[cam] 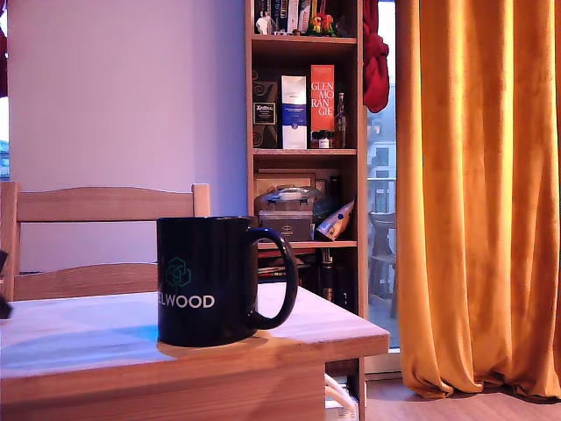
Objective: Pick up the coffee capsules on the table and drop them inside the coffee cup
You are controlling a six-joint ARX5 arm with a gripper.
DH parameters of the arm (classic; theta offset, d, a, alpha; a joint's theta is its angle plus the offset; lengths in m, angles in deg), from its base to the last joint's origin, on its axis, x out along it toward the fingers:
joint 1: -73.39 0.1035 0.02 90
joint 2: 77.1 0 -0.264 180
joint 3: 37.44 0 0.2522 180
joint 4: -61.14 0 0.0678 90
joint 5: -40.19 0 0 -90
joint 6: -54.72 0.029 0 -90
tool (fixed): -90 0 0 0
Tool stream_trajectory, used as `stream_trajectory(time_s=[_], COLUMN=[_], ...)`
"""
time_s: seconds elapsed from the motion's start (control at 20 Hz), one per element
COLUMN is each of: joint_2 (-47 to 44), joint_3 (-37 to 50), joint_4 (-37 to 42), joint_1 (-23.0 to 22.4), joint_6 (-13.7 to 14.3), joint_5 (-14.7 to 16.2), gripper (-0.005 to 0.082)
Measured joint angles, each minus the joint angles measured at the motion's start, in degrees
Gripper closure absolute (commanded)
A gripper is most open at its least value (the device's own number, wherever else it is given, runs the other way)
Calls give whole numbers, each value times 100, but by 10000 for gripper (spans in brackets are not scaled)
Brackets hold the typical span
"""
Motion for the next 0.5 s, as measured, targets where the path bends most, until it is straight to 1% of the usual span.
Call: stream_trajectory(time_s=[0.15,0.25,0.3,0.35,0.4,0.5], joint_2=[313,861,1161,1449,1703,2170], joint_3=[20,22,20,20,20,20], joint_4=[-142,-203,-243,-293,-332,-455], joint_1=[0,0,0,-7,-31,-118], joint_6=[-4,-323,-323,-490,-713,-713], joint_5=[492,798,933,1078,1215,1462], gripper=[701,701,701,701,701,701])
